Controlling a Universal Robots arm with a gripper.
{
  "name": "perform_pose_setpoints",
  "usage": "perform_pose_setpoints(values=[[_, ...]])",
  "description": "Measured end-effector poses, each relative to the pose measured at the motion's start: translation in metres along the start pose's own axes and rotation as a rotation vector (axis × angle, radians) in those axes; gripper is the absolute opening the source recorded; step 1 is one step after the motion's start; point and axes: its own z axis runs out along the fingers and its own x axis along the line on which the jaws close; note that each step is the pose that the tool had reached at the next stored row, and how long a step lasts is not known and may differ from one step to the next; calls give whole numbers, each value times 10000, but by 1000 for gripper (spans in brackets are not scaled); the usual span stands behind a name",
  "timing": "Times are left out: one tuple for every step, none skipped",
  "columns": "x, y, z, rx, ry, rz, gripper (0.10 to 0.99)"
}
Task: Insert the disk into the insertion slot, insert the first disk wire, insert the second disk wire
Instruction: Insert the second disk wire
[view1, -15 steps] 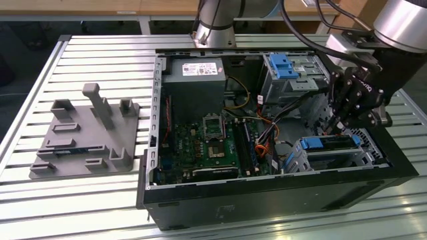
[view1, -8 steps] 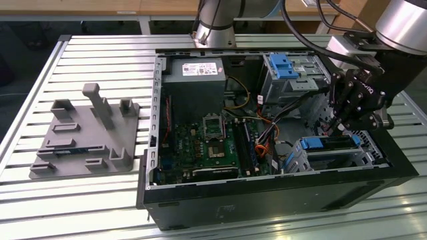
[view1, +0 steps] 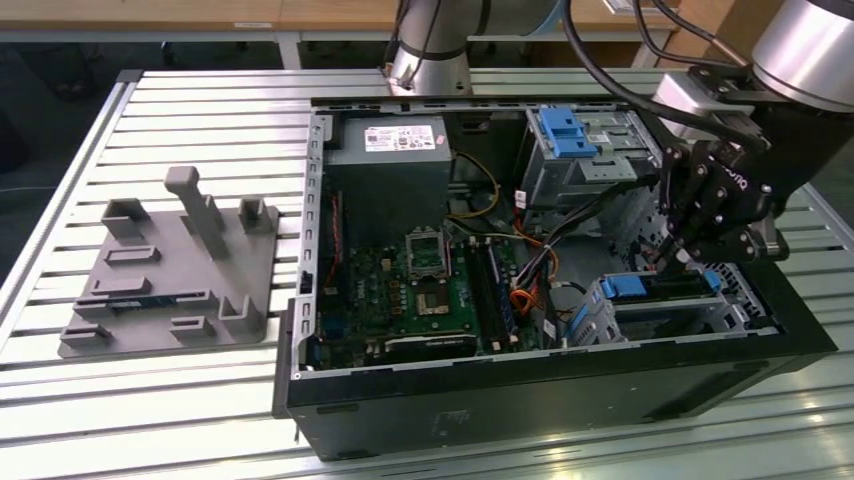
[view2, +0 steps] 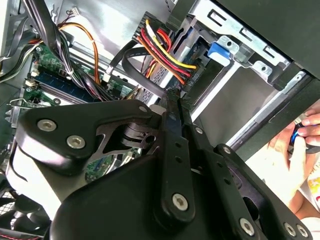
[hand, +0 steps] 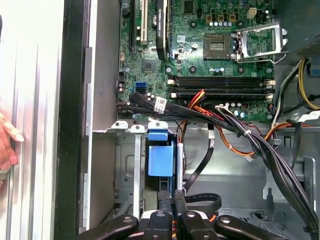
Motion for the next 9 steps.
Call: perform_pose_setpoints(values=[[3, -1, 1, -1, 0, 2, 145], [7, -2, 1, -1, 2, 6, 145], [10, -4, 2, -2, 1, 10, 145], [15, -5, 2, -3, 1, 16, 145], [18, -7, 3, -4, 0, 24, 145], [21, -7, 4, -5, -1, 35, 145], [22, -8, 5, -6, -3, 47, 145], [22, -8, 6, -6, -2, 59, 145], [22, -9, 7, -7, -2, 69, 145]])
